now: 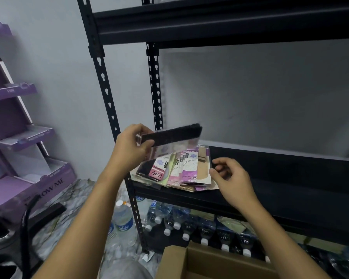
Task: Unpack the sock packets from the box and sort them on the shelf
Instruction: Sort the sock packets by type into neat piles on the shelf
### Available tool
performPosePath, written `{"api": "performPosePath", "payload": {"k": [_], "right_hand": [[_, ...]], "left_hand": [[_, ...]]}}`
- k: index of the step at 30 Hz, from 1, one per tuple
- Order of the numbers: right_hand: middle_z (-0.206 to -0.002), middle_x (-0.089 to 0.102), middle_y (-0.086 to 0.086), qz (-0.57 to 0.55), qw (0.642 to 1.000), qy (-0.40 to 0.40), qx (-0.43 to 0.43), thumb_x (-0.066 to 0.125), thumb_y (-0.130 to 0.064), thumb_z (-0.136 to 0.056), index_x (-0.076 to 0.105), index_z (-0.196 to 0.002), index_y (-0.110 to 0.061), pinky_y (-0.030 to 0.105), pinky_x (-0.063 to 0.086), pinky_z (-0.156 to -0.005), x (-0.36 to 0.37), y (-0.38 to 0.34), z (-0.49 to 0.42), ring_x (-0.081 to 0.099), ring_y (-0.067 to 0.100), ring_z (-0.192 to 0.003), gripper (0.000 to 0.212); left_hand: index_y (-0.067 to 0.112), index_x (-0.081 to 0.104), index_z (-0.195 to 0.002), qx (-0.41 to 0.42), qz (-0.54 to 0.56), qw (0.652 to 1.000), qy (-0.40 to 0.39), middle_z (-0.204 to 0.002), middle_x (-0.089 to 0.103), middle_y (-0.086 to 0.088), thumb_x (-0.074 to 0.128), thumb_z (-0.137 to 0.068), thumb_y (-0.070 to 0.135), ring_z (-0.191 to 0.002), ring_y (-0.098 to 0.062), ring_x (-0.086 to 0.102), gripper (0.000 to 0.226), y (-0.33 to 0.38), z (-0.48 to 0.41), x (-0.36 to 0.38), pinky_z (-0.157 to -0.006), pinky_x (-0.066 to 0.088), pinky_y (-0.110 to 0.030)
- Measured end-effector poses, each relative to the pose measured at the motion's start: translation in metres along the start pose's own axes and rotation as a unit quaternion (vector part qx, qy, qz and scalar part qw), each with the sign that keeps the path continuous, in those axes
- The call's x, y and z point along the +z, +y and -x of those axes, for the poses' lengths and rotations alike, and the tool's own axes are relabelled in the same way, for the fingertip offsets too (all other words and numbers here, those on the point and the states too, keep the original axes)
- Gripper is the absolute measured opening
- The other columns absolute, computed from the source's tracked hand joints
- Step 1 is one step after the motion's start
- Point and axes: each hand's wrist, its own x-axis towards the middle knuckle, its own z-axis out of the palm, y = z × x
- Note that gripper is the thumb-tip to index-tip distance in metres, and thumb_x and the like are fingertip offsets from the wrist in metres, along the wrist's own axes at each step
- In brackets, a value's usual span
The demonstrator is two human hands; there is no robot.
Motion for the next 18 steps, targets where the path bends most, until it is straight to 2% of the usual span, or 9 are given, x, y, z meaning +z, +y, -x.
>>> {"api": "performPosePath", "payload": {"k": [4, 6, 9, 12, 15, 18], "right_hand": [[-0.100, 0.052, -0.016, 0.047, 0.996, 0.022, -0.066, 0.072, -0.022, -0.081, 0.061, -0.107, -0.030, 0.011, 0.042, -0.077, -0.013, -0.019, 0.001, 0.053, 0.005, -0.093, 0.029], [-0.105, 0.048, -0.019, 0.079, 0.993, 0.016, -0.085, 0.073, -0.027, -0.080, 0.059, -0.111, -0.031, 0.020, 0.042, -0.087, -0.020, -0.025, 0.004, 0.048, 0.009, -0.102, 0.035], [-0.113, 0.045, -0.019, 0.103, 0.991, -0.042, -0.071, 0.074, -0.038, -0.076, 0.055, -0.118, -0.035, 0.039, 0.042, -0.098, -0.029, -0.030, 0.009, 0.045, 0.011, -0.110, 0.046], [-0.112, 0.050, -0.020, 0.113, 0.985, -0.113, -0.062, 0.073, -0.046, -0.072, 0.057, -0.116, -0.037, 0.044, 0.042, -0.099, -0.038, -0.028, 0.012, 0.048, 0.011, -0.108, 0.047], [-0.101, 0.056, -0.020, 0.115, 0.982, -0.139, -0.062, 0.076, -0.043, -0.072, 0.063, -0.107, -0.036, 0.034, 0.046, -0.094, -0.048, -0.022, 0.015, 0.054, 0.009, -0.103, 0.038], [-0.095, 0.060, -0.018, 0.104, 0.984, -0.134, -0.057, 0.079, -0.031, -0.073, 0.061, -0.097, -0.043, 0.013, 0.045, -0.083, -0.060, -0.016, 0.019, 0.057, -0.002, -0.095, 0.032]], "left_hand": [[0.033, 0.065, -0.083, 0.031, -0.025, 0.989, -0.141, -0.090, 0.066, 0.013, 0.074, -0.083, 0.015, -0.082, -0.008, 0.059, 0.021, 0.020, -0.001, -0.015, -0.064, 0.047, -0.024], [0.030, 0.066, -0.084, 0.030, -0.035, 0.979, -0.200, -0.091, 0.067, 0.008, 0.074, -0.084, 0.012, -0.083, -0.012, 0.062, 0.019, 0.026, 0.001, -0.016, -0.063, 0.051, -0.024], [0.025, 0.068, -0.087, 0.026, -0.016, 0.968, -0.249, -0.087, 0.067, 0.008, 0.073, -0.084, 0.009, -0.075, -0.009, 0.067, 0.017, 0.034, 0.004, -0.014, -0.061, 0.058, -0.027], [0.026, 0.067, -0.085, 0.046, 0.005, 0.961, -0.272, -0.076, 0.067, 0.017, 0.073, -0.084, 0.006, -0.065, 0.001, 0.066, 0.021, 0.044, 0.004, -0.008, -0.056, 0.053, -0.017], [0.031, 0.067, -0.082, 0.064, 0.016, 0.953, -0.295, -0.080, 0.068, 0.011, 0.073, -0.084, 0.006, -0.059, 0.004, 0.063, 0.026, 0.057, 0.004, -0.001, -0.053, 0.048, -0.012], [0.033, 0.068, -0.084, 0.075, 0.025, 0.944, -0.320, -0.089, 0.072, 0.002, 0.074, -0.084, 0.010, -0.077, -0.008, 0.069, 0.024, 0.068, 0.002, 0.010, -0.066, 0.057, -0.026]]}}
